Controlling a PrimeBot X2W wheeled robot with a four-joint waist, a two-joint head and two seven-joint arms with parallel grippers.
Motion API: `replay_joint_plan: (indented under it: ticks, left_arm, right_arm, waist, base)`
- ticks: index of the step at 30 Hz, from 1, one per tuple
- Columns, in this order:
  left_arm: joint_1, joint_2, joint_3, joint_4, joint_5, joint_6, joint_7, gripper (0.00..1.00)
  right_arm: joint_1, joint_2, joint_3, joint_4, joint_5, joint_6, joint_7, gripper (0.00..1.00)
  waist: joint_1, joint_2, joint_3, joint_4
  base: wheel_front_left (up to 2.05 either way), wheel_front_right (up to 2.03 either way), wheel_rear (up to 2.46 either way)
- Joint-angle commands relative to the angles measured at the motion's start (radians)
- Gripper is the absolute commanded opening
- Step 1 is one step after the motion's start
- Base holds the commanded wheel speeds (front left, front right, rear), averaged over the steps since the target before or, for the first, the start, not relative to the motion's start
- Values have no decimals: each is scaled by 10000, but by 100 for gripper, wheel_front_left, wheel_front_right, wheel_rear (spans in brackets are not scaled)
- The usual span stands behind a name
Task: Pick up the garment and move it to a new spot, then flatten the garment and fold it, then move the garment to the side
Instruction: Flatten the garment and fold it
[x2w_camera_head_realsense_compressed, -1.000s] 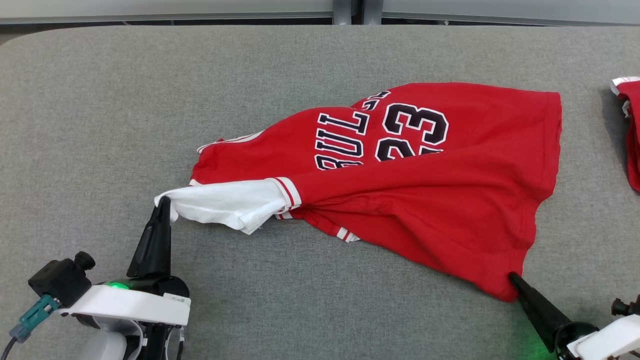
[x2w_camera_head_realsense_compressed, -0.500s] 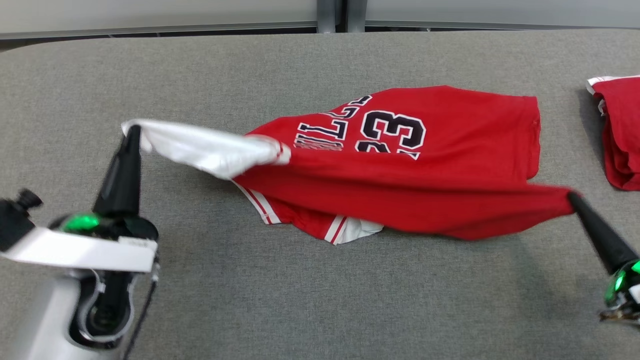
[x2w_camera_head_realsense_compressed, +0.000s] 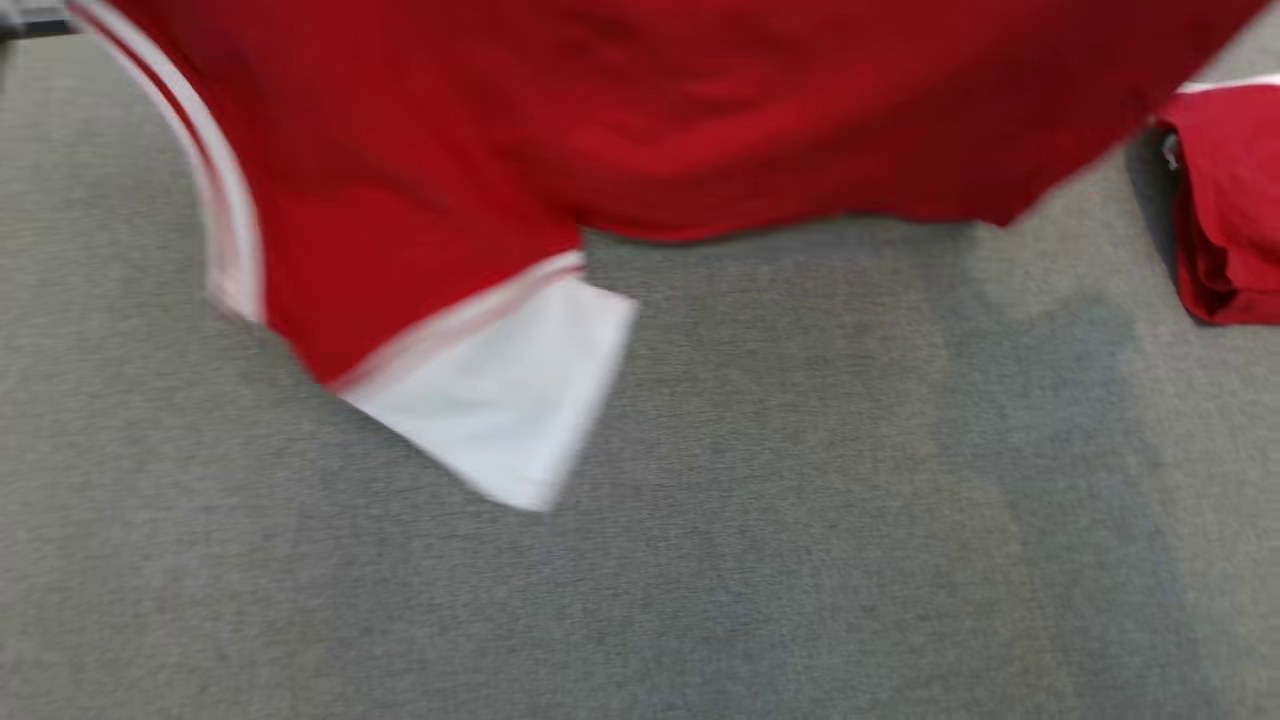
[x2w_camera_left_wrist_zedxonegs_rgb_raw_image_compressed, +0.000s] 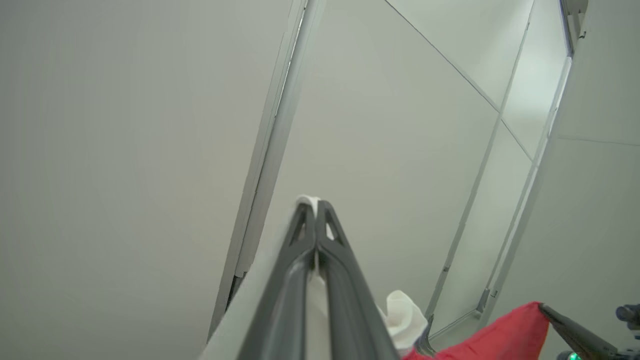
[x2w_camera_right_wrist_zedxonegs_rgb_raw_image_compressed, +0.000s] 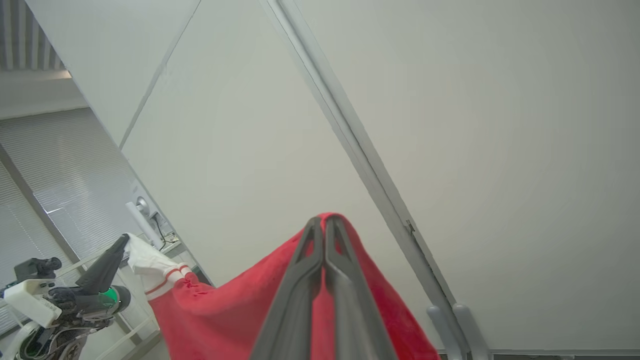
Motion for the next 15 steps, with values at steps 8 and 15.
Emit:
replay_joint_plan:
  ticks: [8, 15]
  left_arm:
    - [-5003, 115, -1411, 3025, 2570, -623, -986, 0]
    - [-7449, -136, -2659, 4013, 3484, -705, -3868, 0]
  right_arm:
    - [-5071, 722, 1732, 3349, -1713, -3, -1673, 0]
    - [-7161, 95, 2872, 3964, -2398, -3, -3464, 0]
  waist:
    - [0, 0, 1367, -749]
    - [0, 0, 2142, -444]
  base:
    - [0, 0, 0]
    - [0, 0, 0]
